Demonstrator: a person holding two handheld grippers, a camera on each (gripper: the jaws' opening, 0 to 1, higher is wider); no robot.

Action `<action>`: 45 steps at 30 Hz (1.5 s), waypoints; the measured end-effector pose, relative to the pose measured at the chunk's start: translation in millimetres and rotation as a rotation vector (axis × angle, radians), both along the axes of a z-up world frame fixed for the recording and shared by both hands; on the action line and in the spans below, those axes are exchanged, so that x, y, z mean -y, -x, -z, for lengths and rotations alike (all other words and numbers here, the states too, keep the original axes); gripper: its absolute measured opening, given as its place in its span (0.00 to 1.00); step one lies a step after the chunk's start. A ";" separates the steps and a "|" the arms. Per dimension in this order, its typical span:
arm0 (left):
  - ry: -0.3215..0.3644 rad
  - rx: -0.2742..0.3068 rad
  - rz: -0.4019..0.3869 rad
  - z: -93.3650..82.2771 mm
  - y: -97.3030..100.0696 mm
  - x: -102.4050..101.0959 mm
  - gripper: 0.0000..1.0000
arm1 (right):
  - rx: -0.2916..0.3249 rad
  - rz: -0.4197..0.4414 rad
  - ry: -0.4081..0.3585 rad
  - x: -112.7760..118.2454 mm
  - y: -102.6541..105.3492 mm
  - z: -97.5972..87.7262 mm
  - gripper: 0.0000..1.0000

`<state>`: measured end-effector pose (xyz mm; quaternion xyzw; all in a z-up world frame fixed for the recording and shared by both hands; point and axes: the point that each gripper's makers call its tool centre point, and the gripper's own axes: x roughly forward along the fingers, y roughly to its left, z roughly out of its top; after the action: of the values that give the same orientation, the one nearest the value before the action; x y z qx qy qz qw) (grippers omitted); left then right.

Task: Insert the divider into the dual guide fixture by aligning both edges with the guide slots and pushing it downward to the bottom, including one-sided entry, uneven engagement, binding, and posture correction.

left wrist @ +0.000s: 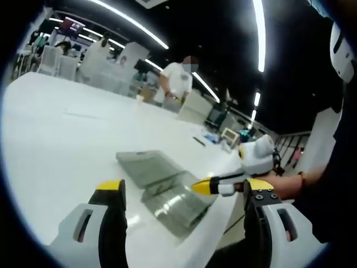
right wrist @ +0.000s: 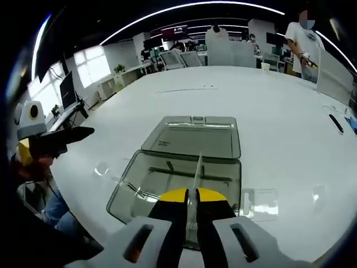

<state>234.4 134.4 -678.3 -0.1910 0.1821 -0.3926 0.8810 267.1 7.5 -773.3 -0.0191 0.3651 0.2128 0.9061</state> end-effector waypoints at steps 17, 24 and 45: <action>-0.074 -0.024 -0.006 14.6 17.3 5.0 0.83 | 0.003 -0.011 -0.064 3.2 0.1 2.7 0.02; -0.101 -0.038 -0.043 21.6 22.4 10.7 0.83 | 0.007 -0.060 -0.078 1.0 2.0 -0.9 0.04; -0.180 -0.085 -0.167 32.4 18.0 18.8 0.79 | 0.048 -0.200 -0.173 11.6 7.3 -22.6 0.20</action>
<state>216.4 115.5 -710.7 -0.1423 0.2369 -0.2914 0.9158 259.8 -4.1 -750.7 0.0179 0.3197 0.3322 0.8872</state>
